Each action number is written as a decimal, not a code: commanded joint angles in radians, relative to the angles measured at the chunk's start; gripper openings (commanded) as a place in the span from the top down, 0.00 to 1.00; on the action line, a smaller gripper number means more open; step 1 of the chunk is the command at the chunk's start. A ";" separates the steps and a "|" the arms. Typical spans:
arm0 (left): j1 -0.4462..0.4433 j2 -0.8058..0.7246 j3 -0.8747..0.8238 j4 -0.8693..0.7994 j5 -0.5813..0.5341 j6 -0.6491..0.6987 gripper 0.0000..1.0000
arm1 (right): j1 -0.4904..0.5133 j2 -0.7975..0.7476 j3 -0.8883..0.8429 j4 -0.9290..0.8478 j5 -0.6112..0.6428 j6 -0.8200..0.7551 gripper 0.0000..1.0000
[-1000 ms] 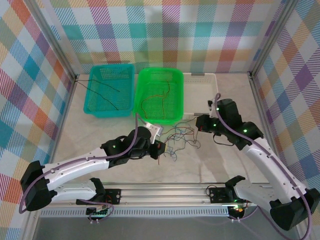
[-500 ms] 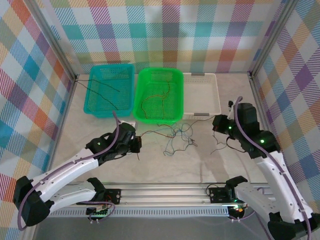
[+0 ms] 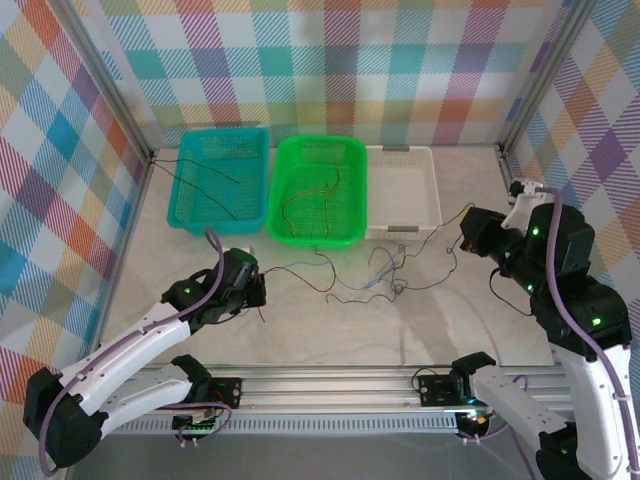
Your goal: Untangle the cables
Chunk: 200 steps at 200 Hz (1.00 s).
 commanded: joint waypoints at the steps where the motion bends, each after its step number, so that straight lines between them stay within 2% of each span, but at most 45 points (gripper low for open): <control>1: 0.009 0.002 -0.014 0.016 0.003 -0.014 1.00 | -0.005 0.078 0.100 -0.036 -0.136 -0.030 1.00; 30: 0.009 0.021 -0.018 0.044 -0.002 -0.014 1.00 | -0.005 0.168 0.241 -0.047 -0.292 -0.040 1.00; 62: 0.009 0.089 -0.018 0.099 0.035 -0.020 1.00 | -0.005 0.279 0.404 -0.090 -0.399 -0.026 1.00; 91: 0.009 0.110 -0.021 0.155 0.064 -0.021 1.00 | -0.005 0.331 0.450 -0.059 -0.546 -0.003 1.00; 115: 0.009 0.108 -0.007 0.184 0.087 -0.017 1.00 | -0.005 0.353 0.426 -0.045 -0.591 0.006 1.00; 130: 0.009 0.108 0.006 0.200 0.104 -0.012 0.91 | -0.005 0.343 0.383 -0.003 -0.619 0.021 1.00; 145: 0.009 0.105 0.011 0.229 0.131 -0.009 0.75 | -0.005 0.335 0.344 0.047 -0.650 0.041 1.00; 157: 0.009 0.102 0.013 0.257 0.154 -0.014 0.66 | -0.005 0.336 0.315 0.088 -0.680 0.059 1.00; 200: 0.001 0.128 0.032 0.390 0.271 -0.004 0.44 | -0.003 0.361 0.242 0.188 -0.789 0.109 1.00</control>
